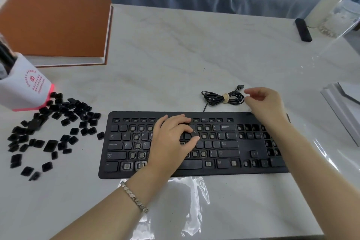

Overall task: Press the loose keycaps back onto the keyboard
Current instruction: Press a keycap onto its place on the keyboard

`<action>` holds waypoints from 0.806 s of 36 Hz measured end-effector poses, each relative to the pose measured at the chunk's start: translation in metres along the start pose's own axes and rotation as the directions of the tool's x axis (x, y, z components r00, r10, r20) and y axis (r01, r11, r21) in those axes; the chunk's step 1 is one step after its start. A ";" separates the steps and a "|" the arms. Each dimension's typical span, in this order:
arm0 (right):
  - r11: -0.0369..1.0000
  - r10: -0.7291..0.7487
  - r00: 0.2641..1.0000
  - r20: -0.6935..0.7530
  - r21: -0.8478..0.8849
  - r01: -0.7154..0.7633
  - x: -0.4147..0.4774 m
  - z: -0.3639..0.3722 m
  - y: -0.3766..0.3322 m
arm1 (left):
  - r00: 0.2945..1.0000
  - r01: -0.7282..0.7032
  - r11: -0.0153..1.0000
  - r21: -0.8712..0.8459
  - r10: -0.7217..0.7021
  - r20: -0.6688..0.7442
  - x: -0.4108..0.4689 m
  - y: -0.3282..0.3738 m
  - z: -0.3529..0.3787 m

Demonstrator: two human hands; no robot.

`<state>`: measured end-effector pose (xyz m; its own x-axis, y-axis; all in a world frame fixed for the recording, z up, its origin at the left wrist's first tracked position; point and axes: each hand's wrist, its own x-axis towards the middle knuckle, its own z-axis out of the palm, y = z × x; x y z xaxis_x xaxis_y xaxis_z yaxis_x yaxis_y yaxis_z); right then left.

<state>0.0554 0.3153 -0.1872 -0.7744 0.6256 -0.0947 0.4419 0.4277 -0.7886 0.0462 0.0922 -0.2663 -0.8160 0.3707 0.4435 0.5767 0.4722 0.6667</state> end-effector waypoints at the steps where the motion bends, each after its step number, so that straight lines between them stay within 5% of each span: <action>1: 0.999 -0.030 0.999 0.022 0.020 0.029 -0.010 0.001 -0.004 | 1.000 0.005 1.000 -0.008 -0.005 -0.009 0.000 0.000 0.000; 5: 0.990 -0.080 0.977 0.197 0.131 0.055 -0.057 0.013 -0.016 | 0.999 0.020 0.999 -0.044 -0.022 -0.031 0.002 0.003 -0.001; 12: 0.948 0.001 0.905 0.425 0.289 -0.136 -0.079 0.033 -0.017 | 0.999 -0.030 0.998 -0.050 0.028 -0.036 0.004 0.007 -0.004; 23: 0.928 0.055 0.871 0.489 0.298 -0.226 -0.080 0.036 -0.015 | 0.991 -0.131 0.991 -0.017 0.132 0.008 0.002 0.004 -0.010; 29: 0.997 -0.041 0.920 0.391 0.076 0.012 -0.080 0.037 -0.009 | 0.996 -0.079 0.977 0.200 0.068 0.060 -0.003 -0.013 -0.021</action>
<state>0.0967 0.2372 -0.1951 -0.9071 0.3027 -0.2924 0.3969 0.3842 -0.8336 0.0409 0.0681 -0.2636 -0.7709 0.4496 0.4512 0.6355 0.5918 0.4960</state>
